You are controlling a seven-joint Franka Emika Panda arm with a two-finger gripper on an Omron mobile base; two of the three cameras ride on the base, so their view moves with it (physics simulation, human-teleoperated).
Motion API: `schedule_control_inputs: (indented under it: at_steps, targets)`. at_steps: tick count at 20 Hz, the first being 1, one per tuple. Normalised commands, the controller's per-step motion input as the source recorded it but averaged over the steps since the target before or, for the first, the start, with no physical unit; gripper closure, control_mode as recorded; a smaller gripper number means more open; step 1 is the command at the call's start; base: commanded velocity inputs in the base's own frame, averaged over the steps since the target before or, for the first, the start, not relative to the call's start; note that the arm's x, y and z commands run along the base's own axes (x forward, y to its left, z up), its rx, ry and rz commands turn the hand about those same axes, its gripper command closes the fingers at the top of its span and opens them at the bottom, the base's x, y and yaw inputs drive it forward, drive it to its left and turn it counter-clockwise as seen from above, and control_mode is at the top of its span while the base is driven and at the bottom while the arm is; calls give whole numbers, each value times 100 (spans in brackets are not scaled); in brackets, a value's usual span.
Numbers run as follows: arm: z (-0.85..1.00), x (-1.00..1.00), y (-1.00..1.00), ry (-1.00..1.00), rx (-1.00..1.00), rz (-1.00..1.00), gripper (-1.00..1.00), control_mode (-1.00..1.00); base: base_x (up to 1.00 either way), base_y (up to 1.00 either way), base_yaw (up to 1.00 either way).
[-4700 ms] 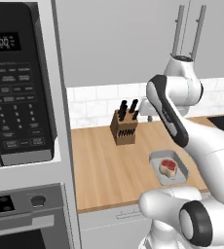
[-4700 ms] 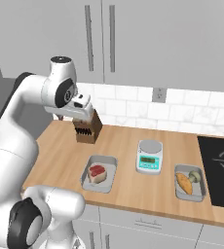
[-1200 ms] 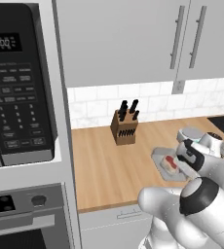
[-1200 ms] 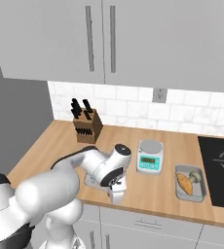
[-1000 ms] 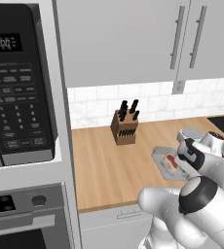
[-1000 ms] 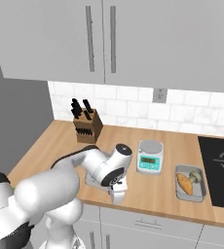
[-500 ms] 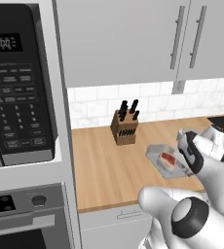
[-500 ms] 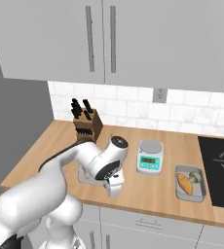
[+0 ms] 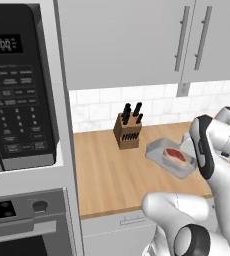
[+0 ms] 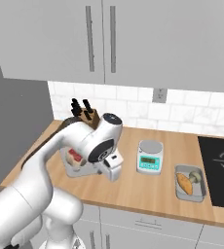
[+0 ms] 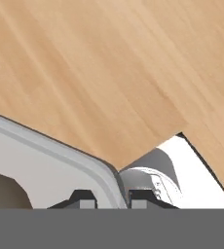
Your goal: Take the meat container that has the steak and place it on the second highest rack of the freezer. Then take the vegetable container that has the mushroom and potato and place it on the highest rack of the freezer.
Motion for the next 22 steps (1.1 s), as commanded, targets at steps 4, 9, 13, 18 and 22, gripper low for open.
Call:
schedule_control_inputs:
  at_steps: [4,9,13,18,22]
  targets:
    - [100,-13,0,-3,0,51,100,-100,0,0,0]
    - [100,-25,0,-6,-1,49,100,-100,0,0,0]
    - [98,-19,6,-5,-9,47,100,-100,0,0,0]
    - [56,-32,6,-9,-7,42,100,-100,0,0,0]
    - [4,-11,0,-3,-2,8,100,100,-9,0,8]
